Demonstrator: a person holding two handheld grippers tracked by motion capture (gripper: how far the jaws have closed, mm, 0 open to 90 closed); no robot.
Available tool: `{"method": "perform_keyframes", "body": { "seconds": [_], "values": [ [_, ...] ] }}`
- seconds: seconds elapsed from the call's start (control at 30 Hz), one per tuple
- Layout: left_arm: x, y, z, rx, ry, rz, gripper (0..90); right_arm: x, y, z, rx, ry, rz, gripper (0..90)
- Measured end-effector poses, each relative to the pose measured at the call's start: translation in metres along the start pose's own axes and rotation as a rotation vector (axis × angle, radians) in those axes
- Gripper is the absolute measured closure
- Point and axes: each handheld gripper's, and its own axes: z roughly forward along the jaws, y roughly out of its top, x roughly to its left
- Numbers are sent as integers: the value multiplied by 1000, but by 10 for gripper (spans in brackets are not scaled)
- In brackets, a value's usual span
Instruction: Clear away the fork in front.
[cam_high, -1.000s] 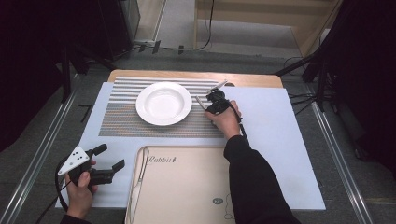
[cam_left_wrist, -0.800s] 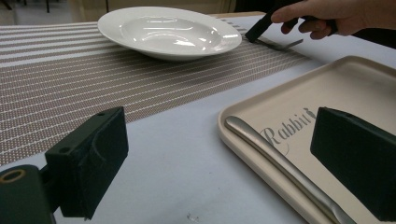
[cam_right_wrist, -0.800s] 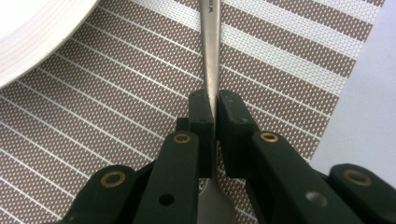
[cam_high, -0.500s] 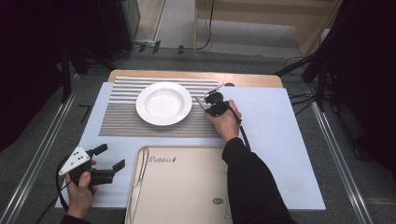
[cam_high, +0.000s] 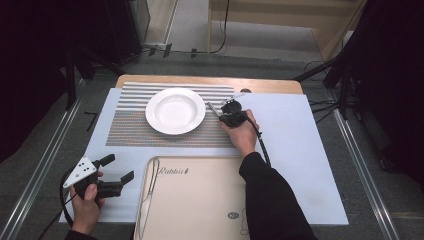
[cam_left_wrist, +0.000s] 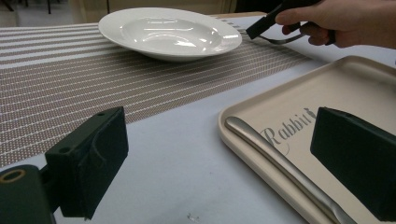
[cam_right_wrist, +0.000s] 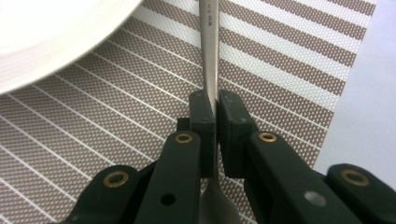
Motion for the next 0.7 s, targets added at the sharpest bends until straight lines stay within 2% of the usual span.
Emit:
{"method": "perform_keyframes", "body": {
  "seconds": [0.27, 0.4, 0.7],
  "values": [
    [-1, 3, 0, 6, 18, 11, 42, 3, -4, -8, -41, 16, 4, 839],
    [-6, 11, 1, -6, -5, -7, 42, 4, -8, -16, -77, 34, 4, 839],
    [-22, 28, 7, -8, -34, 4, 43, 4, -24, -31, -132, 59, -10, 839]
  ]
}}
